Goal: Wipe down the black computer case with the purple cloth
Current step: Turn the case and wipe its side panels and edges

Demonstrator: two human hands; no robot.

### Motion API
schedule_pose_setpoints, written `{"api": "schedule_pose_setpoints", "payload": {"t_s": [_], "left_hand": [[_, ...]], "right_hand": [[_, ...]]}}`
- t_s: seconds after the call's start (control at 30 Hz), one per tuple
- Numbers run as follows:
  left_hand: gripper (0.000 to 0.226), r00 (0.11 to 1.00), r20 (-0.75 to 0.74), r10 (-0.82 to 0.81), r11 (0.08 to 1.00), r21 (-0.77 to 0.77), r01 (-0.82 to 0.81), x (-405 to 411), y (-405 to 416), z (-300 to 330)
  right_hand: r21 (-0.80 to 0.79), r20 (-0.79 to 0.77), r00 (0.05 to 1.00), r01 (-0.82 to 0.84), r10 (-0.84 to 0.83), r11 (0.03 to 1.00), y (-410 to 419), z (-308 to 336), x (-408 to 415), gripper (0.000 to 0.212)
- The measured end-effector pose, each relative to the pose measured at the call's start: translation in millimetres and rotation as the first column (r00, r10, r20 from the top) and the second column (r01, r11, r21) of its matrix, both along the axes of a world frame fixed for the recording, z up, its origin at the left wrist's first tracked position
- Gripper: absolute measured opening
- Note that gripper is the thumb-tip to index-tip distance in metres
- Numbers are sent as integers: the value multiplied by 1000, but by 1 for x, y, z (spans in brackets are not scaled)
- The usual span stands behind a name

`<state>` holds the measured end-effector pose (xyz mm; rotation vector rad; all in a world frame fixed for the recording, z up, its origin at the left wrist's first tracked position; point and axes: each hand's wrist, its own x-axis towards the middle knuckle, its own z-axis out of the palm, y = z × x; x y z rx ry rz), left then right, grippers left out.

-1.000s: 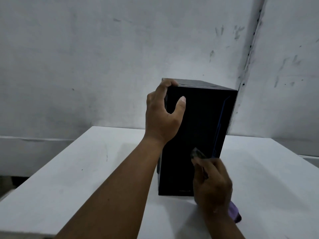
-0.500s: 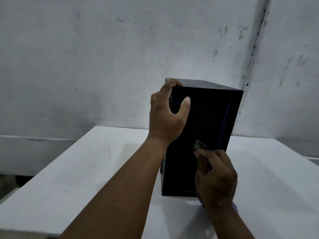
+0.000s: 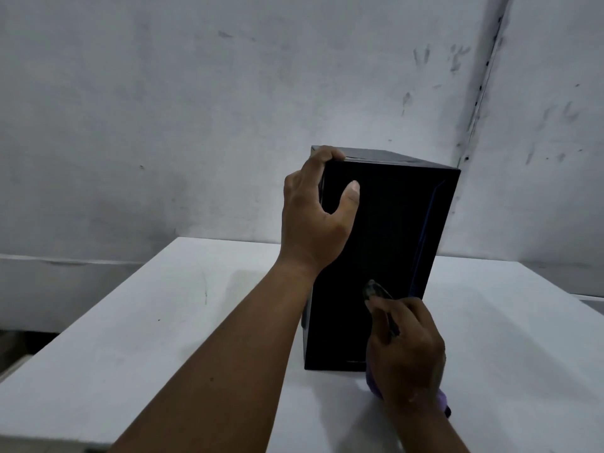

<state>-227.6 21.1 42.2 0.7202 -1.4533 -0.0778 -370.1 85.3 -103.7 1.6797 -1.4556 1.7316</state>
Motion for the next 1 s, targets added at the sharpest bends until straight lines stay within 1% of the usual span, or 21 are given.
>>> {"api": "schedule_pose_setpoints", "payload": {"t_s": [0.13,0.2,0.3,0.4,0.5,0.57,0.6,0.67,0.73,0.8,0.93,1.0], "left_hand": [[34,1000,-3,-4,1000,3,4,0,1,0],[34,1000,0,-6,1000,0,6,1,1,0],[34,1000,-1,-3,1000,-2,3,1,1,1],[34,1000,-14,0,1000,0,0,1,0,0],[35,1000,-23,1,1000,-15,-1,-2,-1,-1],[35,1000,-26,1,1000,-21,-2,-2,-2,-1],[35,1000,-26,5,1000,-22,-6,-2,-2,-1],[35,1000,-22,9,1000,-19,-9,-2,-2,-1],[35,1000,-20,4,1000,-10,-4,-2,-1,0],[35,1000,-14,7,1000,-10,-8,-1,-1,0],[35,1000,-21,-6,1000,-5,6,0,1,1],[35,1000,-25,-9,1000,-1,9,0,2,1]], "right_hand": [[-6,10,1000,-12,12,1000,1,-2,1,19],[-15,18,1000,-13,14,1000,1,7,1,16],[-92,46,999,27,-22,995,-6,39,-1,8],[-156,94,994,63,-49,986,-15,67,-4,10],[-192,77,996,68,-54,979,-17,64,-4,8],[-174,24,999,31,-28,984,-12,45,-1,13],[-139,-9,1000,9,-10,990,-11,33,-1,14],[-67,-77,997,-12,7,998,-7,14,-4,6],[-38,-96,995,-8,4,999,-5,11,-8,7],[-63,-68,998,9,-14,998,-4,23,-13,4],[-159,96,991,108,-94,981,-12,64,-19,6],[-170,149,984,124,-99,978,-15,74,-20,8]]}}
